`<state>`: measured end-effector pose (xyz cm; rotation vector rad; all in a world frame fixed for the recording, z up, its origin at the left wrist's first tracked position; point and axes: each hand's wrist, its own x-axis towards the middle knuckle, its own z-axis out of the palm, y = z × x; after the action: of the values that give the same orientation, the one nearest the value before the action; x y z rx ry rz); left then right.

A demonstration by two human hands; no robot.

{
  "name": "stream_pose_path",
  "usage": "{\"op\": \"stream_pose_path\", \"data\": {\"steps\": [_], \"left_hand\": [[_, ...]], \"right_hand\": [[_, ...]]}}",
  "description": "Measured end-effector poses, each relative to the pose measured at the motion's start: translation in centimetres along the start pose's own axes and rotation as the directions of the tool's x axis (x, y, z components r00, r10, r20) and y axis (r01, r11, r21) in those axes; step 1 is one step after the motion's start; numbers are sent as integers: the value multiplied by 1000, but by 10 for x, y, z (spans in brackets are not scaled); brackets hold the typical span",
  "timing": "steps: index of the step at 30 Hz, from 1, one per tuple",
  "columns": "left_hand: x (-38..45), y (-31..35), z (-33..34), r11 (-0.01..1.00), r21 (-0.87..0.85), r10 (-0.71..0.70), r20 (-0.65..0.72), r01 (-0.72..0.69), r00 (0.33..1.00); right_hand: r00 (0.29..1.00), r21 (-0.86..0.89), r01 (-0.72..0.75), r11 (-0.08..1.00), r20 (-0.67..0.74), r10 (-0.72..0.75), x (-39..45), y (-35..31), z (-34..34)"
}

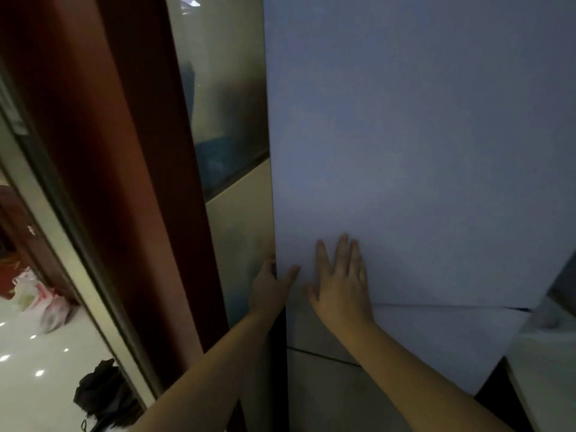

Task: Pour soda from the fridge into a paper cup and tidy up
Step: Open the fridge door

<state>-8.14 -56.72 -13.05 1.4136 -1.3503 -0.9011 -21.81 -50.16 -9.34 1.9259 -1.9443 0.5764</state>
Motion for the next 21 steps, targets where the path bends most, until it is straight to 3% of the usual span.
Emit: {"op": "stream_pose_path", "data": {"steps": [3, 7, 12, 17, 21], "left_hand": [[-38, 1, -16, 999, 32, -15, 57, 13, 998], [-90, 0, -37, 977, 175, 102, 127, -124, 987], [-144, 1, -56, 943, 208, 207, 248, -260, 947], [-197, 11, -60, 883, 194, 346, 347, -428, 871], [-232, 15, -48, 791, 164, 487, 415, -589, 769]], "right_hand": [[996, 43, -90, 995, -6, 91, -21, -27, -19], [984, 94, -160, 983, 96, 151, -53, -41, -47], [959, 158, -277, 948, 109, 262, -100, -55, -83], [917, 266, -399, 877, 129, 378, -141, -59, -112], [898, 280, -438, 854, 87, 432, -175, -49, -132]]}}
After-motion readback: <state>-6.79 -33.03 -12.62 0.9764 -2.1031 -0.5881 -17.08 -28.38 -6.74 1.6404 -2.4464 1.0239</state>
